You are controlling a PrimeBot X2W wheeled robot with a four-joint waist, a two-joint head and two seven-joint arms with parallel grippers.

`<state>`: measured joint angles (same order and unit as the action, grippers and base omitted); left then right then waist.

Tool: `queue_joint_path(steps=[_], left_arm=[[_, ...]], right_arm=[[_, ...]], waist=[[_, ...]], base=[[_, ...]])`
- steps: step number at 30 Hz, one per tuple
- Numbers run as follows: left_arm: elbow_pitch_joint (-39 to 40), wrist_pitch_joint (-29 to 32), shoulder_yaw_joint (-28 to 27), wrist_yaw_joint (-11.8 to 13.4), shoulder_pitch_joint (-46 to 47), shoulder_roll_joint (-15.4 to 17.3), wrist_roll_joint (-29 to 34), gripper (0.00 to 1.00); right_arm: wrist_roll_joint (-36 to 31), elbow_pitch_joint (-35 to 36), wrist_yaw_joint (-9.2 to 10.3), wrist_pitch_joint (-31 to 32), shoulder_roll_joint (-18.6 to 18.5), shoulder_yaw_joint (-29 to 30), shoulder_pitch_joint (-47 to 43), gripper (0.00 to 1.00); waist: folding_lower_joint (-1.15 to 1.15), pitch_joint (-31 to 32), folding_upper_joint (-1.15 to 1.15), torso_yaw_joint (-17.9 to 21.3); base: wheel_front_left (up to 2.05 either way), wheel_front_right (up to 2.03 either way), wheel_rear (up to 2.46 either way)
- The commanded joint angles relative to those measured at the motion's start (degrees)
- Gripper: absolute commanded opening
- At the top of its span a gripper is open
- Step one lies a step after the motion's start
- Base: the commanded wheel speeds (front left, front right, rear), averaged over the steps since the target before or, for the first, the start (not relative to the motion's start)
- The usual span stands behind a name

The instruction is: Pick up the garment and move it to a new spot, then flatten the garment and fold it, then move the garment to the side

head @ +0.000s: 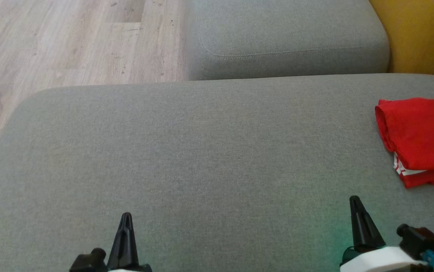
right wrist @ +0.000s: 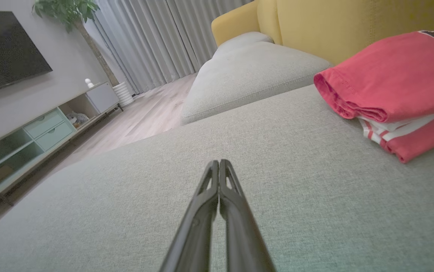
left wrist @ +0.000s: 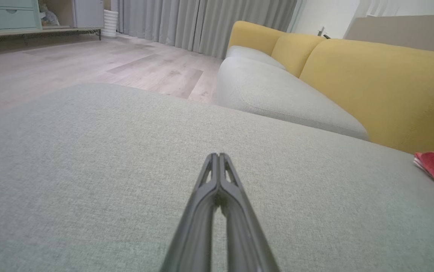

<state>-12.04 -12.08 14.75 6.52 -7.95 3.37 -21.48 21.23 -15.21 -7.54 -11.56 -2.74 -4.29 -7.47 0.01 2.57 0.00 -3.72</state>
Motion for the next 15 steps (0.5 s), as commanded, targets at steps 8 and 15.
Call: queue_joint_path(steps=[8,15], left_arm=[[1.21,1.06,-1.89,-1.17,3.76,0.76,-6.17,0.0],[0.97,2.03,-2.92,-2.12,4.53,0.95,-11.19,0.0]], right_arm=[[6.22,1.72,0.01,1.08,-0.94,0.69,3.33,0.0],[11.18,1.7,0.02,2.08,-1.09,1.14,4.06,0.0]], waist=[[0.0,-0.19,0.0,0.27],[0.0,-0.38,0.0,0.52]], base=[[0.0,0.0,0.0],[0.0,0.0,0.0]])
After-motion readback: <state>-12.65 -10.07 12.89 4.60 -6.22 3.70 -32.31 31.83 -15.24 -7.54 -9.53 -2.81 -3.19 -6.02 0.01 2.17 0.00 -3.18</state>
